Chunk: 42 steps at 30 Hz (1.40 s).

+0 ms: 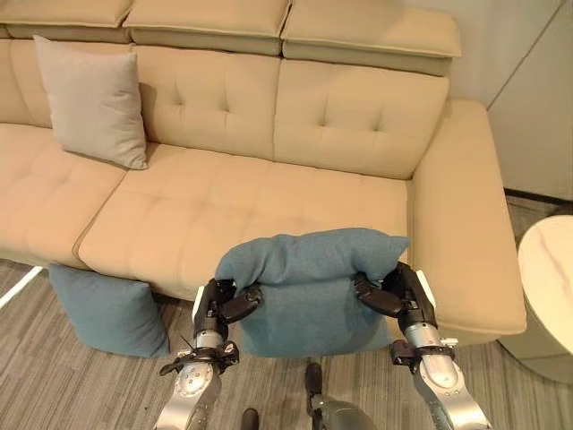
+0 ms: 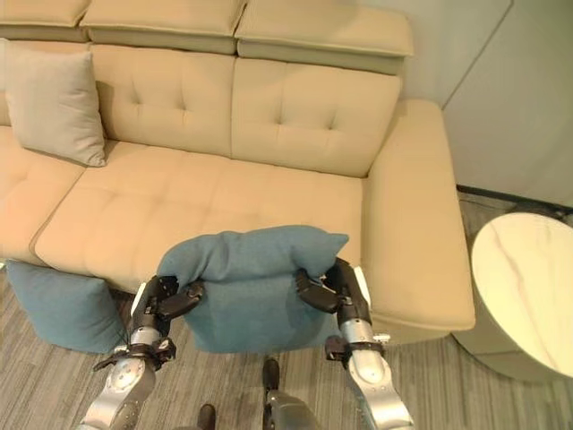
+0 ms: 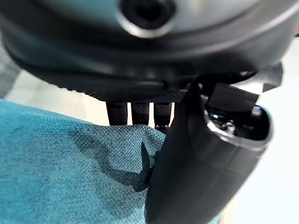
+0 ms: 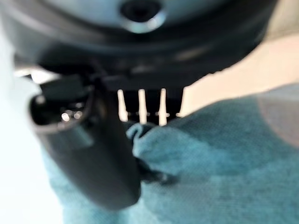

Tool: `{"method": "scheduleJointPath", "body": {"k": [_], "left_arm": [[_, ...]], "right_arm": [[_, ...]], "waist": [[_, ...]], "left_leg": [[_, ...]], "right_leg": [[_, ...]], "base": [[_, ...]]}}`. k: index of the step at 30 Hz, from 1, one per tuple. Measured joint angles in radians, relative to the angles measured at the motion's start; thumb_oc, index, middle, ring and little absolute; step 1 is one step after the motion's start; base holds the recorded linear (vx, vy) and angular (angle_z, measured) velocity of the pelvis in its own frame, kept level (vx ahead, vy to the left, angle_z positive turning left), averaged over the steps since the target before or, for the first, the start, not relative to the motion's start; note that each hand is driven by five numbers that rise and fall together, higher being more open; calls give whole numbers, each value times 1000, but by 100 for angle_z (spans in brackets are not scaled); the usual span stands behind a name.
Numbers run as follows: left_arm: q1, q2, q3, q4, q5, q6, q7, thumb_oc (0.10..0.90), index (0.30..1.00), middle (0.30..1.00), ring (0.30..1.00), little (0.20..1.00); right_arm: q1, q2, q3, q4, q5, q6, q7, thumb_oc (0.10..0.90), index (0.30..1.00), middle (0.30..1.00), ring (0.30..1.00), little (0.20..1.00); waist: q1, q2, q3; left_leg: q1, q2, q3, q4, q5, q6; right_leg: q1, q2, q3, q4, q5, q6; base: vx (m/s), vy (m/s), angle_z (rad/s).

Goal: Pick up all the scattered cushions and arrange them neatly on the sofa.

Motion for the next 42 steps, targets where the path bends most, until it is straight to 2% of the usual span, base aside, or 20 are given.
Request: {"method": "scheduleJointPath", "body": {"k": [2,3,4,6,9,11,13,14,16,17,20,21,23,24,27,30,33,34,35,42], "left_arm": [[-3,-5,-2,3,-1,0,-3,400,300,300,300,300],[-3,-6,-2,4,-1,0,-4,400,300,300,300,300],[-3,-6,-3,6,-1,0,-8,400,300,300,300,300],[-5,-5,-2,7,-1,0,-16,400,300,300,300,300],[-2,-4,-4,9,-1,1,-20,400,300,300,300,300],[-2,-3,-6,10,0,1,-20,400,300,300,300,300],[0,-1,-3,10,-1,1,-19,400,300,300,300,300],[6,5,1,10,-1,10,-19,400,300,300,300,300],[19,4,0,9,0,12,-19,400,300,300,300,300],[22,10,-5,10,-1,18,-19,400,300,300,300,300],[3,27,1,8,-1,21,-19,400,300,300,300,300],[-6,34,4,8,-1,21,-19,400,300,300,300,300],[-25,61,11,9,-1,21,-19,400,300,300,300,300],[-29,72,13,8,0,20,-19,400,300,300,300,300],[-32,88,18,7,-1,17,-18,400,300,300,300,300],[-21,95,32,6,0,10,-19,400,300,300,300,300],[-10,92,44,4,0,9,-21,400,300,300,300,300],[-8,91,49,5,0,10,-21,400,300,300,300,300],[14,74,55,-16,1,10,-19,400,300,300,300,300],[-41,37,42,-29,23,11,5,400,300,300,300,300]], "right_arm": [[-11,0,-7,-3,1,0,0,400,300,300,300,300],[-11,1,-7,-3,1,0,-1,400,300,300,300,300],[-8,1,-7,-3,3,0,-1,400,300,300,300,300],[-3,2,-8,-2,4,0,-2,400,300,300,300,300],[4,6,-9,-2,4,1,-3,400,300,300,300,300],[4,7,-11,0,5,1,-17,400,300,300,300,300],[5,9,-4,1,8,1,-20,400,300,300,300,300],[10,11,4,1,8,4,-20,400,300,300,300,300],[20,4,8,-2,8,4,-18,400,300,300,300,300],[25,23,6,4,8,9,-19,400,300,300,300,300],[24,40,3,-1,8,9,-19,400,300,300,300,300],[15,46,10,-1,7,11,-17,400,300,300,300,300],[10,49,23,-1,4,11,-10,400,300,300,300,300],[7,55,23,-1,3,11,-5,400,300,300,300,300],[6,83,23,-1,-2,11,0,400,300,300,300,300],[-3,92,32,0,-17,11,4,400,300,300,300,300],[7,103,35,4,-24,12,7,400,300,300,300,300],[6,107,35,10,-25,12,7,400,300,300,300,300],[0,106,35,19,-25,22,3,400,300,300,300,300],[-67,72,10,19,-33,32,-49,400,300,300,300,300]], "waist": [[4,-10,2],[4,-11,2],[2,-20,6],[0,-28,10],[6,-45,18],[14,-45,18],[37,-44,18],[36,-40,16],[38,-15,2],[31,-3,-17],[21,-15,-18],[27,-13,-18],[28,-16,-15],[33,-17,-15],[50,-25,-10],[61,-43,-7],[56,-68,-10],[50,-74,-10],[55,-58,-16],[30,-51,-19]], "left_leg": [[-90,2,60,182,-25,-22],[-95,2,62,193,-26,-24],[-123,-3,85,201,-37,-7],[-157,-13,95,149,-39,-4],[-189,-35,88,-20,-22,-8],[-258,-39,82,-100,48,-19],[-296,-35,48,-94,84,-3],[-291,-40,49,-96,92,12],[-257,-33,45,-114,123,40],[-212,-40,48,-156,206,66],[-166,-88,94,-184,190,99],[-146,-98,109,-192,182,110],[-118,-102,119,-193,169,127],[-103,-103,131,-194,159,133],[-53,-101,144,-203,127,135],[-34,-104,153,-217,109,131],[-29,-118,148,-217,100,116],[-23,-124,142,-218,94,106],[-21,-97,150,-219,85,85],[-17,-50,146,-219,84,57]], "right_leg": [[36,-4,0,-37,-4,-22],[40,-4,1,-43,-4,-24],[69,-6,0,-77,-6,-31],[95,-3,2,-100,-14,-29],[138,-1,3,-133,-21,-19],[150,8,11,-133,-42,-22],[162,19,31,-133,-41,-29],[189,19,46,-133,-71,-1],[215,34,68,-132,-84,6],[219,23,103,-98,-127,33],[198,-40,121,-13,-181,83],[140,-58,129,119,-225,127],[51,-80,134,306,-275,174],[27,-98,129,358,-278,178],[-16,-149,106,362,-274,185],[-32,-178,52,227,-230,188],[-17,-175,51,58,-104,186],[3,-168,60,12,-27,147],[57,-137,54,-103,32,125],[79,-89,51,-136,42,106]], "base": [[126,-56,10],[138,-22,0],[127,5,-1],[199,38,6],[188,70,0],[208,116,-17],[271,164,-49],[258,185,-49],[202,193,-47],[177,196,-45],[135,184,-36],[75,133,-53],[65,118,-37],[56,69,-20],[163,47,-21],[121,-1,-6],[101,-32,17],[142,-32,-8],[109,-27,-9],[67,-42,-4]]}}
